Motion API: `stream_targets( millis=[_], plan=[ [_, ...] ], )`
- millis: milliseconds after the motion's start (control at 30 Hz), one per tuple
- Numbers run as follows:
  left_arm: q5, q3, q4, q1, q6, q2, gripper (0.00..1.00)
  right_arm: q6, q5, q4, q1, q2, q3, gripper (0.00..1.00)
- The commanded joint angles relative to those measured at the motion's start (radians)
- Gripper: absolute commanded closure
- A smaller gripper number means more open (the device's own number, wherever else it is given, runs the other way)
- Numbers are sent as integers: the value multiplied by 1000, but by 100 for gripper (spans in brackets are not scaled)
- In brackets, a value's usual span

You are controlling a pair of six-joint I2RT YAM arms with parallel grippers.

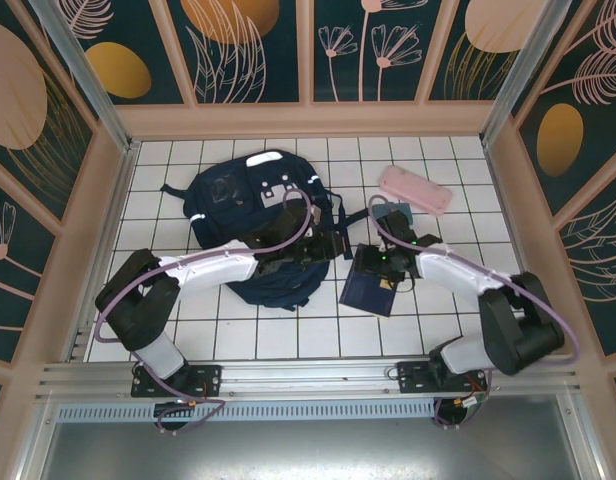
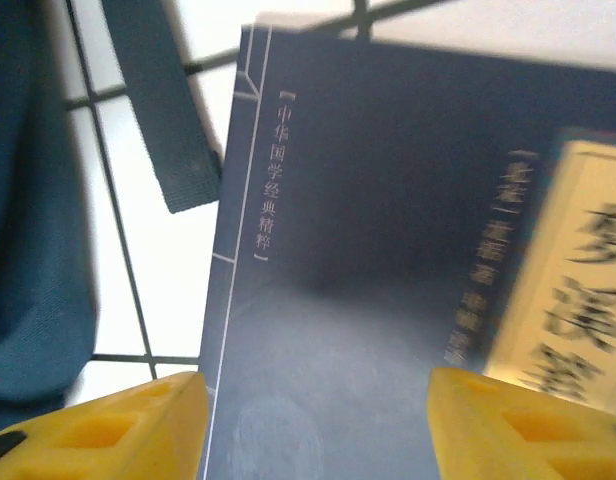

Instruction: Pack the student bag

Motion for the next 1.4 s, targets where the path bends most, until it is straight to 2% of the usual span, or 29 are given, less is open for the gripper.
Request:
stream_targets(
  millis=[0,167,300,567,667,933,1033,1367],
  plan=[
    [-26,11,7,-27,-20,6,44,46,114,-126,-62,-108,16,36],
    [-17,69,-3,-71,-26,97,61,57,111,-136,-153,-103,-54,35],
    [14,144,-3,-108,-25,202,75,61,65,-100,-160,-65,-81,36],
    [32,256,-26,-163,-40,374,93,59,23,-73,-160,5,-83,42],
    [64,289,-63,-166,-39,415,95,58,7,-70,-156,10,-83,45],
    [14,314,-194,-174,-7,473,100,59,-39,-63,-143,27,-85,52],
    [9,309,-206,-176,4,482,100,58,-62,-76,-121,24,-59,60],
    [-2,297,-210,-177,16,496,100,94,-33,-163,-69,-50,38,66]
  ],
)
